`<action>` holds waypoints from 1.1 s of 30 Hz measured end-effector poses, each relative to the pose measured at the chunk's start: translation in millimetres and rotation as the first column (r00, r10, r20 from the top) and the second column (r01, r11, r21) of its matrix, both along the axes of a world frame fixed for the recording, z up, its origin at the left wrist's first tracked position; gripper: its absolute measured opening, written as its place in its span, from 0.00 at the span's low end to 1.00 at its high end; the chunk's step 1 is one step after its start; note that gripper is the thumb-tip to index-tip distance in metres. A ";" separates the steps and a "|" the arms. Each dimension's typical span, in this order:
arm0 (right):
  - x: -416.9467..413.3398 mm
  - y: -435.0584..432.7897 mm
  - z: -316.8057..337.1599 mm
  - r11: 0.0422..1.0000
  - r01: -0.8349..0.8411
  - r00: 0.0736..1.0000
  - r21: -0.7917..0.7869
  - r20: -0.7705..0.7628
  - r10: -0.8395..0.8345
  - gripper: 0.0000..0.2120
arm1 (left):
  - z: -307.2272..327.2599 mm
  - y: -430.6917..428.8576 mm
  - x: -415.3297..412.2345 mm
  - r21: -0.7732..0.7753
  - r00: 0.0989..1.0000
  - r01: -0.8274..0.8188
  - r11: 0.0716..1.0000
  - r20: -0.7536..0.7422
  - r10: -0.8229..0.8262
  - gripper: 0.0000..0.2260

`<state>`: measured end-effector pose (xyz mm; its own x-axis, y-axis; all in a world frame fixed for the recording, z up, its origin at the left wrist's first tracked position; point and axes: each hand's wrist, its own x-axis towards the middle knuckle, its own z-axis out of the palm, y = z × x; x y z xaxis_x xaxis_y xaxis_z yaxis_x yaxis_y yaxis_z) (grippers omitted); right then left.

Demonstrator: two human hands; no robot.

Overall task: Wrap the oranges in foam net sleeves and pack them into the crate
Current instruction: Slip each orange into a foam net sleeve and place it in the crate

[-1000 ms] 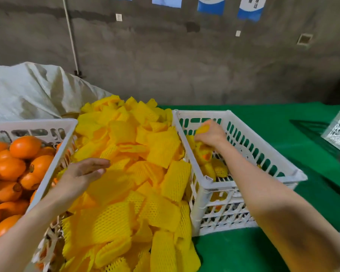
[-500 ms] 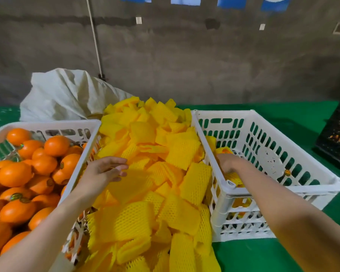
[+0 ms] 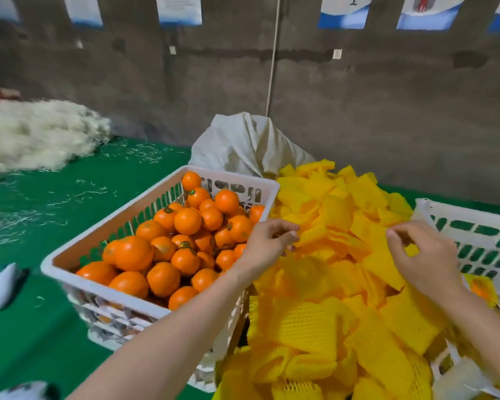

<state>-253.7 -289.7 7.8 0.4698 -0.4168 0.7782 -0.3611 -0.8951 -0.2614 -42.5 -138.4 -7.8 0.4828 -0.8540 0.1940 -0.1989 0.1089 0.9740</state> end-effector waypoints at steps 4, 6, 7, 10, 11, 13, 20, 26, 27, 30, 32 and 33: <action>24.8 16.9 -2.7 0.997 -0.050 0.999 -0.064 -0.023 0.049 0.12 | -0.2 22.2 44.5 0.005 0.984 -0.171 0.985 0.053 0.171 0.04; 34.5 23.3 -7.4 0.996 -0.071 0.997 -0.056 -0.041 0.069 0.13 | -3.3 32.5 80.5 0.044 0.912 -0.384 0.922 0.173 0.372 0.06; 36.6 26.3 -9.3 0.996 -0.081 0.996 -0.042 -0.053 0.078 0.15 | -4.5 35.6 96.5 0.066 0.855 -0.481 0.874 0.256 0.451 0.09; 45.8 35.9 -13.0 0.993 -0.117 0.989 -0.020 -0.089 0.115 0.18 | -8.0 39.4 142.4 0.180 0.717 -0.630 0.756 0.508 0.477 0.14; 49.7 38.9 -13.1 0.992 -0.125 0.986 -0.017 -0.112 0.122 0.17 | -10.6 38.2 156.2 0.245 0.696 -0.644 0.725 0.580 0.423 0.16; 56.2 44.5 -11.7 0.991 -0.130 0.978 -0.014 -0.166 0.125 0.11 | -17.5 34.8 175.4 0.390 0.690 -0.639 0.663 0.672 0.269 0.20; 68.3 54.7 -7.1 0.993 -0.111 0.957 0.045 -0.263 0.119 0.03 | -51.5 31.6 193.2 0.375 0.497 -0.725 0.578 0.865 0.062 0.32; 89.9 67.0 -18.2 0.980 -0.141 0.891 0.138 -0.414 0.186 0.03 | -55.9 30.0 191.0 0.370 0.520 -0.717 0.590 0.848 0.101 0.28; 95.1 68.0 -20.7 0.978 -0.149 0.861 0.143 -0.468 0.200 0.05 | -56.5 30.1 190.6 0.379 0.544 -0.699 0.606 0.832 0.107 0.29; 113.2 70.1 -32.6 0.985 -0.103 0.726 0.137 -0.667 0.169 0.16 | -54.2 31.1 191.4 0.413 0.641 -0.642 0.645 0.751 0.158 0.33; 124.2 71.2 -39.5 0.992 -0.004 0.646 0.125 -0.757 0.098 0.22 | -51.3 31.9 190.2 0.410 0.688 -0.617 0.672 0.696 0.207 0.35; 128.6 70.8 -41.9 0.993 0.045 0.619 0.113 -0.783 0.061 0.25 | -49.4 32.0 188.3 0.392 0.703 -0.604 0.694 0.672 0.232 0.35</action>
<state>-125.1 -218.9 -34.1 0.8820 -0.4672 0.0615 -0.4691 -0.8829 0.0218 145.8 -106.4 -57.2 0.7822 -0.6129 0.1118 -0.5714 -0.6342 0.5208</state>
